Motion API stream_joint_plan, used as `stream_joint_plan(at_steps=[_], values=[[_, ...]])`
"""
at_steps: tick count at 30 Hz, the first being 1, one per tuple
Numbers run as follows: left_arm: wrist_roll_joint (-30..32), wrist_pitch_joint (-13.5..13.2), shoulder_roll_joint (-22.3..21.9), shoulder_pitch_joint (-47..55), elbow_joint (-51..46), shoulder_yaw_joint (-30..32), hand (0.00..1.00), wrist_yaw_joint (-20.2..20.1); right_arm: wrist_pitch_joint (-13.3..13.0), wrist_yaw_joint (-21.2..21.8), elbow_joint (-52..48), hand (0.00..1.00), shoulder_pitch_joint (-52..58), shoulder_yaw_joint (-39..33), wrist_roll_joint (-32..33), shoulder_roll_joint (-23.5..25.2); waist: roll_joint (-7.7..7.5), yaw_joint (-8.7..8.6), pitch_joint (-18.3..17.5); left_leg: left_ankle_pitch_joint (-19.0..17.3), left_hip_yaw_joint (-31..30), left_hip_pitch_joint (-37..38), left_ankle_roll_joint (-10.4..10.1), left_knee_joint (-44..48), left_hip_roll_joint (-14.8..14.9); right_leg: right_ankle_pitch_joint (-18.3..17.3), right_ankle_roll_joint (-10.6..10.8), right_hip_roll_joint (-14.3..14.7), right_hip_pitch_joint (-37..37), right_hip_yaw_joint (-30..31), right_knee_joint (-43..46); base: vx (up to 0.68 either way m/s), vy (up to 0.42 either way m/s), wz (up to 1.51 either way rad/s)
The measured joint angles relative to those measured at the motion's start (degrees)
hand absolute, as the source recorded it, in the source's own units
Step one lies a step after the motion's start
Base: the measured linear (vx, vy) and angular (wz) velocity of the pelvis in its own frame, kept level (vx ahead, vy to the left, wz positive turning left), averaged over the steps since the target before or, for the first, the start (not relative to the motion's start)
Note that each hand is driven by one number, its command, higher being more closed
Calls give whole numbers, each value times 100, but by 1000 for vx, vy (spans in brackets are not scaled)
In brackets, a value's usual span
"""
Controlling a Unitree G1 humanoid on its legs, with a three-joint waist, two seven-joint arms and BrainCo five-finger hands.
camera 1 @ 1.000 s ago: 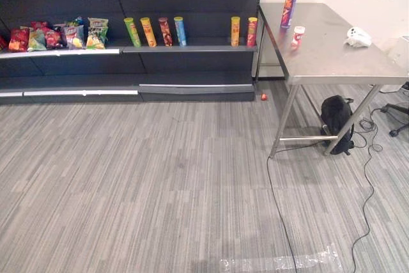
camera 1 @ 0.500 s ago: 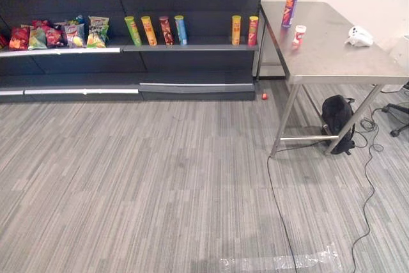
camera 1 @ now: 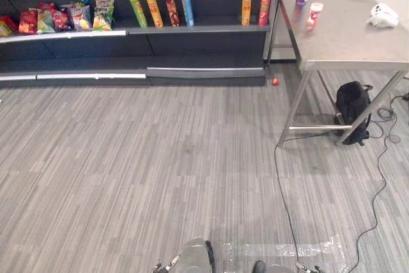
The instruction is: Put the gum and the chips on the shelf.
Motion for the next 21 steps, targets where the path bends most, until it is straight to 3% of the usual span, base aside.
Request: stream_joint_plan(at_steps=[2, 3, 5, 6, 7, 8, 9, 10, 11, 13, 15, 16, 17, 18, 19, 20, 21], values=[[-9, -5, -21, 2, 0, -12, 0, 24, 0, 0, -2, 0, -18, 3, -1, -26, 49, -6, 11, 452, -39, 21, -117, -1381, 37, -79, 127, -95, 21, 94, -29, 259, 222, -21], [-8, -6, -41, 5, 1, -39, 0, 64, 0, 0, -2, 0, -26, 8, -5, -71, 149, -3, 41, 674, -96, 34, -173, -2125, 132, -118, 191, -83, 103, 144, -115, 332, 290, -23], [-11, -13, -108, 0, -2, -44, 0, 116, 1, -3, 0, 0, -31, 13, -11, -140, 274, 12, 93, 730, -149, -22, -206, -2433, 287, -231, 376, -55, 228, 254, -139, 409, 371, -32], [-11, -22, -139, 63, 4, -27, 0, 127, 2, -6, 0, 0, -34, 55, -82, -188, 309, 18, 93, 1056, 12, -22, -144, -2288, 419, -359, 578, -114, 379, 410, -140, 465, 421, -50], [-11, -23, -108, 118, 4, -15, 0, 124, 2, -3, 6, 0, -50, 51, -126, -153, 213, 23, 59, 1268, 155, 3, -42, -2014, 341, -453, 638, -311, 463, 501, -153, 574, 467, -67], [17, -42, 24, 158, -5, 0, 0, 122, -2, 14, 10, 0, -89, 27, -130, -23, -60, 42, -68, 1195, 273, -134, 75, -1675, 127, -500, 596, -567, 460, 597, -185, 391, 236, -43], [30, -44, 60, 156, -3, -1, 0, 123, -2, 19, 13, 0, -99, 9, -131, 25, -125, 38, -111, 1115, 315, -179, 140, -1595, 70, -470, 587, -640, 432, 617, -165, 493, 239, -18], [48, -37, 151, 68, 0, 2, 0, 145, -21, 31, 7, 0, -127, -84, -137, 136, -277, -6, -172, 866, 371, -296, 240, -1399, -136, -302, 700, -876, 265, 652, 67, 490, 236, 6], [58, -37, 176, 29, 48, -1, 0, 148, -28, 31, 10, 0, -131, -261, -154, 158, -308, 9, -188, 747, 456, -220, 328, -1339, -269, -90, 896, -1044, 73, 808, 465, 489, 262, 5], [90, -30, 154, 36, 66, 11, 0, 143, -29, 33, 5, 0, -94, -417, -183, 162, -294, 28, -216, 598, 620, 99, 584, -1359, -383, 276, 882, -1198, -193, 1088, 1299, 475, 282, -12], [184, -30, 199, 65, 43, -8, 0, 140, -31, 33, -23, 0, -97, -450, -183, 159, -288, -9, -241, 401, 661, 494, 676, -1434, -489, 972, 899, -1336, -613, 1198, 2518, 537, 286, -6], [268, -32, 208, 64, 35, -102, 0, 142, -34, 30, -37, 0, -82, -448, -182, 181, -311, -38, -239, 272, 660, 835, 776, -1585, -572, 1637, 890, -1490, -945, 1213, 3370, 523, 197, 8], [285, -30, 251, 32, -29, -180, 0, 134, -42, 23, -43, 0, -75, -448, -180, 189, -305, -72, -193, 162, 635, 1205, 839, -1771, -660, 1584, 899, -1554, -1353, 1227, 4455, 434, 107, 9], [291, -28, 253, 20, -45, -217, 0, 139, -43, 23, -43, 0, -76, -448, -180, 181, -301, -84, -190, 137, 626, 1417, 845, -1889, -682, 1290, 847, -1542, -1560, 1204, 4955, 427, 77, 4], [290, -36, 237, 12, -72, -284, 0, 140, -45, 10, -73, 0, -67, -412, -172, 153, -237, -97, -151, 98, 627, 1902, 832, -2152, -702, 757, 732, -1416, -1855, 971, 5569, 337, 45, 2], [287, -37, 219, 7, -71, -325, 0, 135, -71, 9, -227, 0, -41, -357, -164, 147, -172, -172, -114, 72, 622, 2312, 823, -2364, -685, 236, 378, -1316, -2066, 533, 5712, 407, 27, 0], [286, -37, 209, 2, -70, -321, 0, 138, -97, 9, -283, 0, -42, -323, -163, 143, -159, -212, -111, 59, 629, 2467, 819, -2443, -673, 51, 288, -1250, -2193, 339, 5621, 370, -34, 12]])
